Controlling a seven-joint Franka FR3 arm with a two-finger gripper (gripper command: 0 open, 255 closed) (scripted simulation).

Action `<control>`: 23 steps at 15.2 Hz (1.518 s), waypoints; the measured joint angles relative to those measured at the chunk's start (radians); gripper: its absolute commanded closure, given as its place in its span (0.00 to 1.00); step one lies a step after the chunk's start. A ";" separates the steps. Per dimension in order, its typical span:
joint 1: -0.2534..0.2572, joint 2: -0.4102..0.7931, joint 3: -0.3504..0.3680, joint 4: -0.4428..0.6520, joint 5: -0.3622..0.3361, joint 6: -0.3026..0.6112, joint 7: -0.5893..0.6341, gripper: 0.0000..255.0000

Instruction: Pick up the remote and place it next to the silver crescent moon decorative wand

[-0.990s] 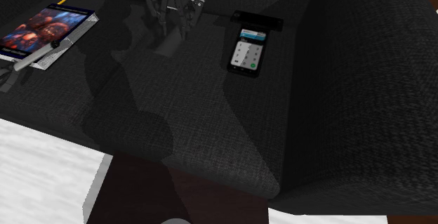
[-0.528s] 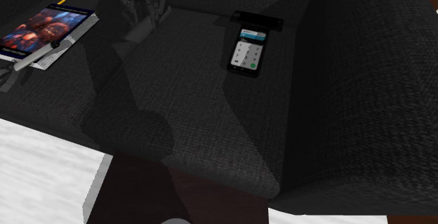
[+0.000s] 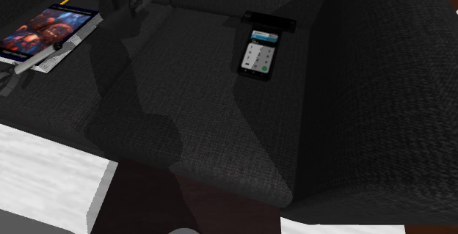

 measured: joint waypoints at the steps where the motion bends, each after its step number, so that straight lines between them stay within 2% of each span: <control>1: 0.012 0.035 0.008 0.049 -0.003 -0.011 0.022 1.00; 4: 0.044 0.121 0.025 0.164 -0.010 -0.032 0.074 1.00; 9: 0.108 0.309 0.046 0.443 -0.032 -0.110 0.164 1.00; 11: 0.137 0.405 0.051 0.590 -0.043 -0.155 0.198 1.00; 12: 0.155 0.483 0.053 0.720 -0.051 -0.204 0.216 1.00; 13: 0.169 0.531 0.054 0.799 -0.056 -0.233 0.231 1.00; 17: 0.178 0.560 0.054 0.795 -0.058 -0.200 0.236 1.00; 23: 0.175 0.543 0.053 0.687 -0.056 -0.110 0.224 1.00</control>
